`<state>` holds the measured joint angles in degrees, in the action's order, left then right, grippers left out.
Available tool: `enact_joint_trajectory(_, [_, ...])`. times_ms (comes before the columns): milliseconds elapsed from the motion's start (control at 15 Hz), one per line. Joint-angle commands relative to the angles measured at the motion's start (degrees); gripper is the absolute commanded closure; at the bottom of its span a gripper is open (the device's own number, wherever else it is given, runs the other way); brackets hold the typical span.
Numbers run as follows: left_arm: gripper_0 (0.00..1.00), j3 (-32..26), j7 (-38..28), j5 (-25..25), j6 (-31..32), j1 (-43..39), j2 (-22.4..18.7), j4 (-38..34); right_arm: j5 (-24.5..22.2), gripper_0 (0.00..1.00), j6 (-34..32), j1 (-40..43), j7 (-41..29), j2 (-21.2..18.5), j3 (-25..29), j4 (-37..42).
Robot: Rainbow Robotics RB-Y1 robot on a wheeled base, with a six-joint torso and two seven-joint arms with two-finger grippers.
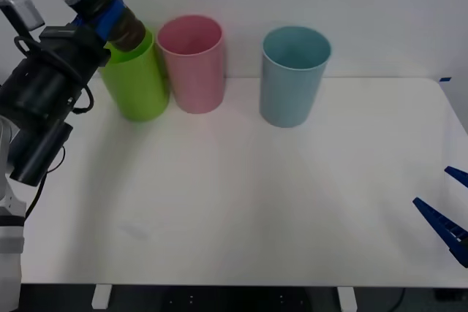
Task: Grasp the object on the table and drop it into the matching bin: aluminum can to the light blue bin, PET bottle to the pink bin.
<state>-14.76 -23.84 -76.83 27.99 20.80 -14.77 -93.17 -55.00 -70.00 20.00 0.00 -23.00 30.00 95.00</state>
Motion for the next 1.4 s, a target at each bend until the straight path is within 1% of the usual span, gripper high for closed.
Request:
enact_joint_trajectory(67, [1.00, 1.2, 4.1, -1.4, -3.1, 6.0, 0.0, 7.1, 0.0, 0.00, 0.0, 0.0, 0.0, 0.0, 0.0, 0.0])
enact_joint_trajectory(467, [1.00, 6.0, 7.1, -3.9, -12.2, 16.7, 0.1, 19.5, 0.0, 0.00, 0.0, 0.0, 0.0, 0.0, 0.0, 0.0])
enact_joint_trajectory(933, [0.99, 13.4, 9.3, -3.4, -21.7, 28.6, 0.4, 33.8, 0.0, 0.00, 0.0, 0.0, 0.0, 0.0, 0.0, 0.0])
enact_joint_trajectory(1067, [1.00, 14.0, 9.9, -3.9, -23.2, 31.2, 1.9, 36.6, 0.0, 0.00, 0.0, 0.0, 0.0, 0.0, 0.0, 0.0])
enact_joint_trajectory(1267, [1.00, 14.1, 10.7, -4.9, -25.4, 31.9, 3.9, 36.8, 0.0, 0.00, 0.0, 0.0, 0.0, 0.0, 0.0, 0.0])
enact_joint_trajectory(1400, [1.00, 14.2, 11.0, -5.2, -25.5, 31.9, 3.9, 36.8, 0.0, 0.00, 0.0, 0.0, 0.0, 0.0, 0.0, 0.0])
